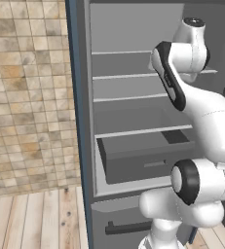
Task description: Retrieve the sausage and cheese from the fridge and place them on the cutting board on the counter.
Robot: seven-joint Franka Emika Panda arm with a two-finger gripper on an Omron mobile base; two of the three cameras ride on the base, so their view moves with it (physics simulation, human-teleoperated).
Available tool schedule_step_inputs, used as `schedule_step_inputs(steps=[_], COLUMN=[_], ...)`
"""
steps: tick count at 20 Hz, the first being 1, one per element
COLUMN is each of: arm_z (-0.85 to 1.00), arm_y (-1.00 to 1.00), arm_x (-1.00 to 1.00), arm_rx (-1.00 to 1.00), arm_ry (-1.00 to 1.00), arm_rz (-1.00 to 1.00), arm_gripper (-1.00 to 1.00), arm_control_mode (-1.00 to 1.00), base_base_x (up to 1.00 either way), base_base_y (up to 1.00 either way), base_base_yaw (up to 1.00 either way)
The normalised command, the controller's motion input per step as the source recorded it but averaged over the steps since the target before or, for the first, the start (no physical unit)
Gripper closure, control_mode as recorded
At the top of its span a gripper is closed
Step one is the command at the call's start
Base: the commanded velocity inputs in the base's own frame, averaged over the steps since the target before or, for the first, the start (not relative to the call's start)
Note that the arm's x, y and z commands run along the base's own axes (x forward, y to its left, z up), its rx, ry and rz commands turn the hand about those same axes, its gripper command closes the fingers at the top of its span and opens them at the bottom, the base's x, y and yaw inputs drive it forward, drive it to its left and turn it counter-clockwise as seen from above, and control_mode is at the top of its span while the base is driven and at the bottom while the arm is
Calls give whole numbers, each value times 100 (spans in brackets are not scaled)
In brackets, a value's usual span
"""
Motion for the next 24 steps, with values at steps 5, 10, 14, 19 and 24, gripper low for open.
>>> schedule_step_inputs(steps=[5,10,14,19,24], arm_z=[2,0,-36,-88,-38], arm_y=[8,9,21,31,2], arm_x=[-100,-100,-100,-91,-36], arm_rx=[7,1,-1,-5,-1], arm_ry=[0,-2,-1,1,1], arm_rz=[0,0,0,0,2], arm_gripper=[100,100,100,100,100], arm_control_mode=[-100,-100,-100,-100,-100], base_base_x=[0,0,0,0,0], base_base_y=[0,0,0,0,0], base_base_yaw=[0,0,0,0,0])
